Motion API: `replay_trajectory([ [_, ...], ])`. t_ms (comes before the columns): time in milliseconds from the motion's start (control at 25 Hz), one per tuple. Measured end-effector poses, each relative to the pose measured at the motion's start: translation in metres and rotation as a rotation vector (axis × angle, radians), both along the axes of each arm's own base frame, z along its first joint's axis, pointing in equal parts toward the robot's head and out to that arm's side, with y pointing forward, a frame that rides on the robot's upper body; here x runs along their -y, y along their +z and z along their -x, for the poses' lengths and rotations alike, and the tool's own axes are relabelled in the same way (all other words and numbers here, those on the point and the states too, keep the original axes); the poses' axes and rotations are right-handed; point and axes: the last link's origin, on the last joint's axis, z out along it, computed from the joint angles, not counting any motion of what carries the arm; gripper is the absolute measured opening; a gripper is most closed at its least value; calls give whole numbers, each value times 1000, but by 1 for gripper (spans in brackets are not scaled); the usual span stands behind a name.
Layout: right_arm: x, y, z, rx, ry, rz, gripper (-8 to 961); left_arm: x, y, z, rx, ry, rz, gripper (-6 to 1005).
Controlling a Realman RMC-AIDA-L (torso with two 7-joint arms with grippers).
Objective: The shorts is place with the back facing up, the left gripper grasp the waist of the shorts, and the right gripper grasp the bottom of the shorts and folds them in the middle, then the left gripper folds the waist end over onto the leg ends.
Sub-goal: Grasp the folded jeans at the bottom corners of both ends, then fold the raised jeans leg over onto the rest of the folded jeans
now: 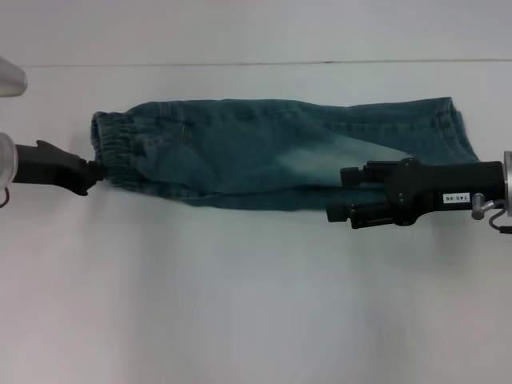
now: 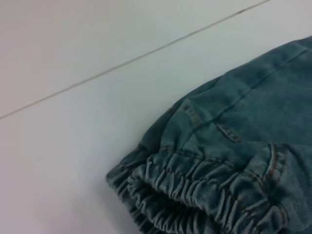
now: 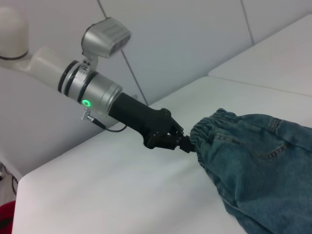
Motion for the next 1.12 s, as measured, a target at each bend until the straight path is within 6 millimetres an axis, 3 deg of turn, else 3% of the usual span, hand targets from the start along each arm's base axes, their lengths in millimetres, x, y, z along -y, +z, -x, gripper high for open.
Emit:
replay_trajectory([
  [320,-2,-1,1,4,-1,-9,928,5,2,-1,32,-18,19,21],
  [760,-9,-16,3,-1,-46,-58,871,14,37,-17,149,-79,24,20],
  [1120,-27,-28,-3,-64,-161,-224,825,15,61,-35,175,-145,-1,20],
])
